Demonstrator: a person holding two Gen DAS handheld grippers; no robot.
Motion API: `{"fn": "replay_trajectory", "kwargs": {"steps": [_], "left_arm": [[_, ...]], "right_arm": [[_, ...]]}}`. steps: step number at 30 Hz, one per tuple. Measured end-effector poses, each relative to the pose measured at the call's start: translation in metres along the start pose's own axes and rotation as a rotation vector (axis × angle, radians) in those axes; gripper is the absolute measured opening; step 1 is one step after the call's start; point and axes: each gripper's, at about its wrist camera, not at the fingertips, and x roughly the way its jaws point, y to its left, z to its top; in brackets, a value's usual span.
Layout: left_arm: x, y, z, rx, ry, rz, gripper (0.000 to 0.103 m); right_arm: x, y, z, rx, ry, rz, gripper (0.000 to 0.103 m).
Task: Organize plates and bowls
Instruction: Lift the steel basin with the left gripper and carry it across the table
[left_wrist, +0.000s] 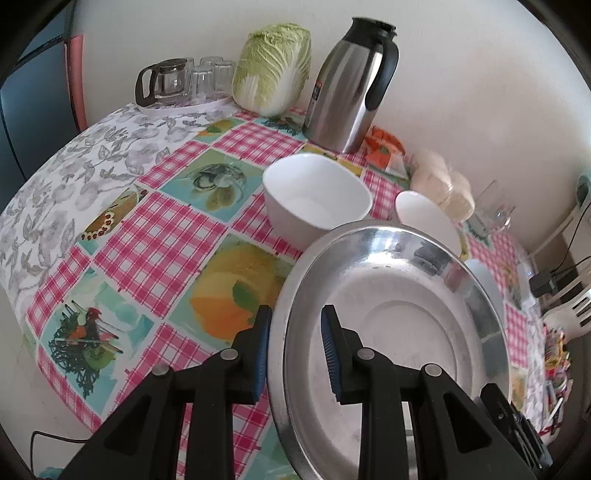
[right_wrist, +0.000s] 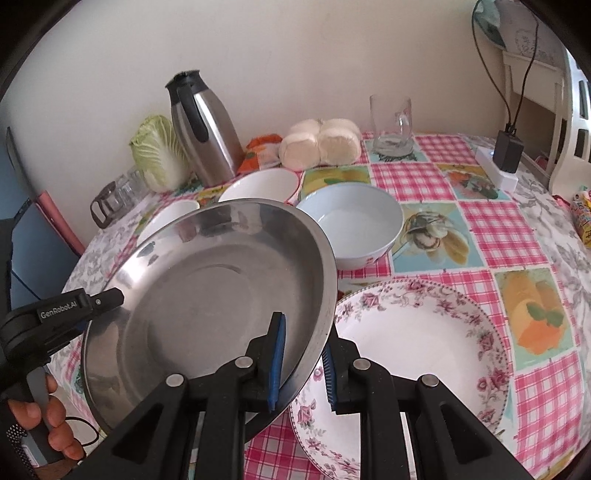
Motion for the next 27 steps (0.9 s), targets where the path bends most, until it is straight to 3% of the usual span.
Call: {"fn": "replay_trajectory", "kwargs": {"steps": [14, 27], "left_arm": [[0.014, 0.018, 0.0, -0.049, 0.083, 0.038, 0.028], [0.024, 0.007, -0.002, 0.001, 0.115, 0.046, 0.028]], "right_arm": [[0.023, 0.012, -0.008, -0.03, 0.069, -0.005, 0.021], [0.035, 0.01, -0.011, -0.056, 0.098, -0.063, 0.022]]}}
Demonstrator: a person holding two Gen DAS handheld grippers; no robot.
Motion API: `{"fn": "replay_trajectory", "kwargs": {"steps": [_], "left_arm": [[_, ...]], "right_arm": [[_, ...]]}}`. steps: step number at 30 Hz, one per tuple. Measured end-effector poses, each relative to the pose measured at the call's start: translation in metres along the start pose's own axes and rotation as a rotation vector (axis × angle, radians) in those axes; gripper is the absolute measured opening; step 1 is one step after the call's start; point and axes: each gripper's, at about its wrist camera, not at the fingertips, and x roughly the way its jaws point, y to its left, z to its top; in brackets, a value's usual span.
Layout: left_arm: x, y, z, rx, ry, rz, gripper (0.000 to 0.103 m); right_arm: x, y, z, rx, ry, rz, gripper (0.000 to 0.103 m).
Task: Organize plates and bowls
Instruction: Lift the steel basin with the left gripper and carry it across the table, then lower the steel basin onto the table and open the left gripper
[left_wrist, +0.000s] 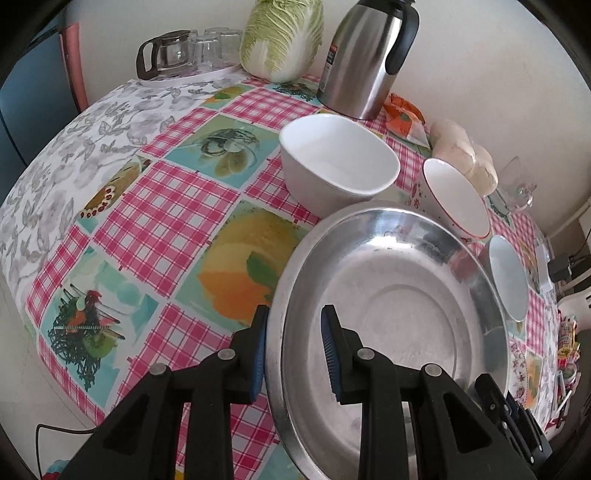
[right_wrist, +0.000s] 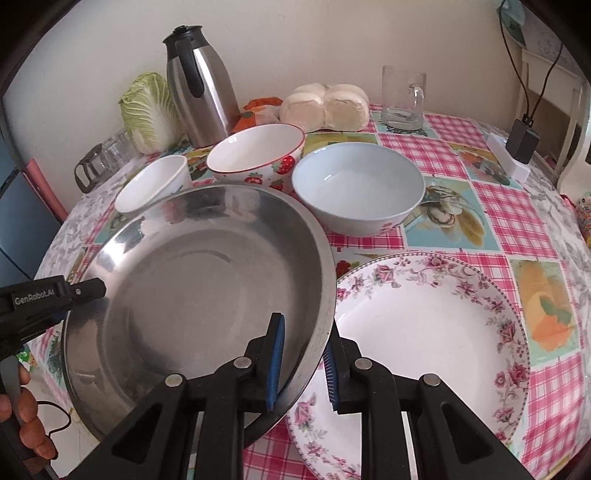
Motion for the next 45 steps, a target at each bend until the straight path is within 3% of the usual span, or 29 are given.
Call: {"fn": "replay_trajectory", "kwargs": {"steps": [20, 30, 33, 34, 36, 39, 41, 45], "left_arm": [[0.007, -0.003, -0.003, 0.028, 0.033, 0.017, 0.029], [0.013, 0.005, -0.003, -0.017, 0.067, -0.008, 0.033], [0.011, 0.008, -0.001, -0.033, 0.066, -0.021, 0.051], [0.009, 0.009, 0.0, -0.038, 0.063, -0.024, 0.056], [0.007, 0.01, 0.001, -0.044, 0.059, -0.027, 0.06], [0.005, 0.011, 0.002, -0.051, 0.061, -0.01, 0.069], [0.004, 0.01, 0.003, -0.041, 0.06, 0.002, 0.069], [0.003, 0.008, 0.002, -0.012, 0.05, 0.04, 0.075]], "right_arm": [[0.002, -0.004, 0.002, 0.01, 0.002, -0.012, 0.022], [0.003, -0.003, 0.002, 0.01, 0.008, -0.001, 0.024], [0.0, -0.003, 0.003, 0.01, 0.007, 0.007, 0.042], [-0.002, -0.002, 0.003, 0.008, -0.001, 0.006, 0.043], [-0.006, 0.0, 0.005, 0.003, -0.015, 0.007, 0.045], [-0.012, 0.002, 0.008, 0.0, -0.035, 0.013, 0.064], [-0.016, 0.004, 0.009, -0.011, -0.049, 0.016, 0.068], [-0.019, 0.01, 0.01, -0.043, -0.074, 0.02, 0.085]]}}
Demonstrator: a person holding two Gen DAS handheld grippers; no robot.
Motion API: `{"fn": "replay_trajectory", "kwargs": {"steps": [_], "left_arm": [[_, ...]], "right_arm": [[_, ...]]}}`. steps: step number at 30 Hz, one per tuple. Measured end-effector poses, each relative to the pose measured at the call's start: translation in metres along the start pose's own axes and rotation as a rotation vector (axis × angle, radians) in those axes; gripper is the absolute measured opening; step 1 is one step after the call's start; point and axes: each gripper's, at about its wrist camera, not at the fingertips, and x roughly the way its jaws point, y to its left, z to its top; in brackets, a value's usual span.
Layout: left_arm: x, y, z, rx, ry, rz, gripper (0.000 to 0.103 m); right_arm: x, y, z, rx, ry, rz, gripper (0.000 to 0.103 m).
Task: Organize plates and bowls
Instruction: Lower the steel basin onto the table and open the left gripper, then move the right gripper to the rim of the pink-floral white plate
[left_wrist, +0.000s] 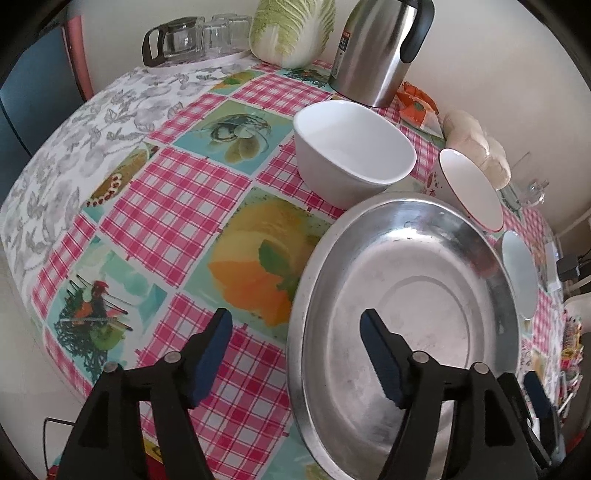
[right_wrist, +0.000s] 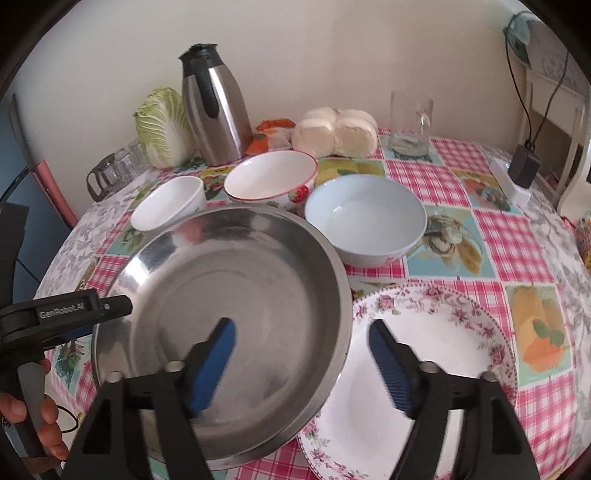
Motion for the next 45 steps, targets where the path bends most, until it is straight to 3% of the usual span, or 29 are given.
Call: {"fn": "replay_trajectory", "kwargs": {"steps": [3, 7, 16, 24, 36, 45], "left_arm": [[-0.002, 0.0, 0.0, 0.013, -0.013, 0.019, 0.087], [-0.003, 0.001, 0.0, 0.023, -0.026, 0.035, 0.088], [-0.007, -0.006, -0.001, 0.083, -0.084, 0.103, 0.102], [-0.02, -0.017, 0.0, 0.144, -0.16, 0.106, 0.102], [-0.057, -0.033, -0.001, 0.179, -0.346, 0.007, 0.102], [-0.085, -0.048, -0.01, 0.195, -0.419, -0.094, 0.102]], "right_arm": [[0.0, 0.003, 0.0, -0.016, -0.005, 0.004, 0.091], [0.0, 0.003, 0.0, -0.018, -0.009, 0.0, 0.102], [-0.003, -0.004, 0.001, 0.014, -0.027, -0.006, 0.103], [-0.008, -0.008, 0.003, 0.028, -0.05, -0.014, 0.103], [-0.022, -0.015, 0.007, 0.058, -0.095, 0.005, 0.103], [-0.036, -0.029, 0.008, 0.084, -0.124, 0.016, 0.103]]}}
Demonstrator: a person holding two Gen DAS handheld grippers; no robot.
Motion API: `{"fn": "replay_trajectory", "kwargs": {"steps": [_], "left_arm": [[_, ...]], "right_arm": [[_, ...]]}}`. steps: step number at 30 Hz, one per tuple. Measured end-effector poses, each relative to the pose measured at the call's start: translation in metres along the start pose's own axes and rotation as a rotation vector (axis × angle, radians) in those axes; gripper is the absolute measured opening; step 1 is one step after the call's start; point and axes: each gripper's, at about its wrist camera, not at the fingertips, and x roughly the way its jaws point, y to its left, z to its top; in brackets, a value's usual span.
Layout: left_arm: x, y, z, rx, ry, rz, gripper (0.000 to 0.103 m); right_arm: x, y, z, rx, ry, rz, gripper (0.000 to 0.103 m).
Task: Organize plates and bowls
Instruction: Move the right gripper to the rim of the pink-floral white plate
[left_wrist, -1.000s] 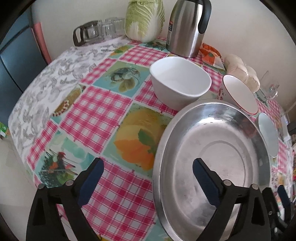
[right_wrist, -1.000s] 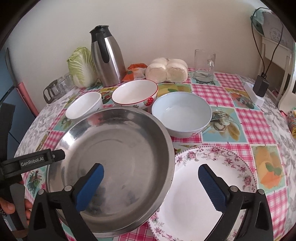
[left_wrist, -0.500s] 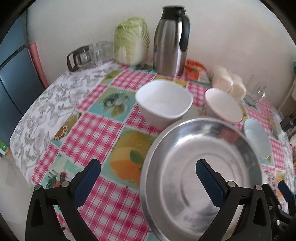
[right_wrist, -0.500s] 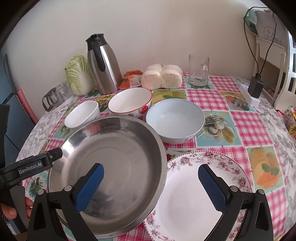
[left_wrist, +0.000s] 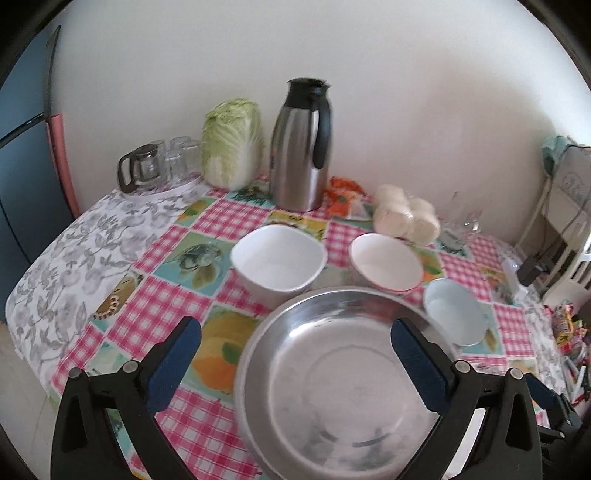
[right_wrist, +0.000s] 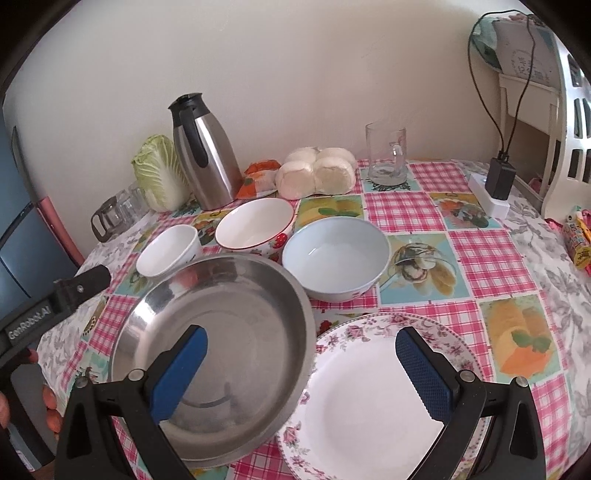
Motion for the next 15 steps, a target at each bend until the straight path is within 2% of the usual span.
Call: {"fn": "replay_trajectory", "kwargs": {"steps": [6, 10, 15], "left_arm": [[-0.009, -0.022, -0.007, 0.01, 0.006, -0.027, 0.102], [-0.011, -0.04, -0.014, 0.043, 0.019, -0.044, 0.102], [-0.017, -0.058, -0.023, 0.042, 0.034, -0.121, 0.102]], "right_arm": [[-0.012, -0.017, 0.001, 0.002, -0.016, -0.011, 0.103], [-0.022, -0.035, 0.001, -0.002, -0.03, -0.048, 0.103], [-0.035, -0.065, 0.001, 0.032, -0.052, -0.094, 0.103]]}}
